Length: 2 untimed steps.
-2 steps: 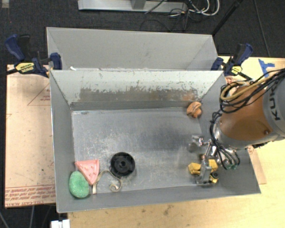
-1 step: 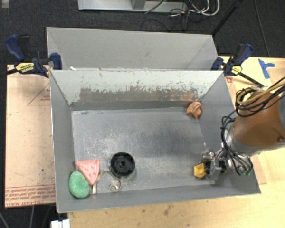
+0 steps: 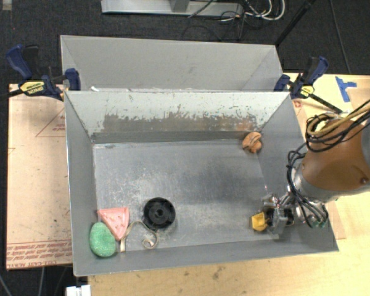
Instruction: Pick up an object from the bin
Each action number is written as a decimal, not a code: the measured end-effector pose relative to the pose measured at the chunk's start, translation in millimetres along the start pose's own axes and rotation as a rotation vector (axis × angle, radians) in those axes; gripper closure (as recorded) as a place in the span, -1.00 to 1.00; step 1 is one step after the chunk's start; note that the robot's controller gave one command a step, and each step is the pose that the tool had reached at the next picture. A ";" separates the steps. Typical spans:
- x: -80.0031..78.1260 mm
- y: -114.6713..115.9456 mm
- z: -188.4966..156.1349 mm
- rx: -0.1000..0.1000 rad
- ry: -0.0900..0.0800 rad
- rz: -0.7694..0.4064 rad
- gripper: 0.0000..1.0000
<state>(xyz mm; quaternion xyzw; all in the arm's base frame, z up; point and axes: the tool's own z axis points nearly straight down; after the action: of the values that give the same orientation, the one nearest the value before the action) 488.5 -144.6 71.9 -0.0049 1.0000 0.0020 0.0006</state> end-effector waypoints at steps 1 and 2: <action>-5.6 1.2 -58.4 0.002 0.005 0.005 1.00; -65.0 21.6 -77.1 0.005 -0.007 0.020 1.00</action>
Offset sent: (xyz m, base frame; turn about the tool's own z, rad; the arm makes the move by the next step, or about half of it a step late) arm 0.0727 0.0277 0.0716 0.0222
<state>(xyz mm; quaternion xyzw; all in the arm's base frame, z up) 553.2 -122.8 149.2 0.0049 1.0000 -0.0003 0.0039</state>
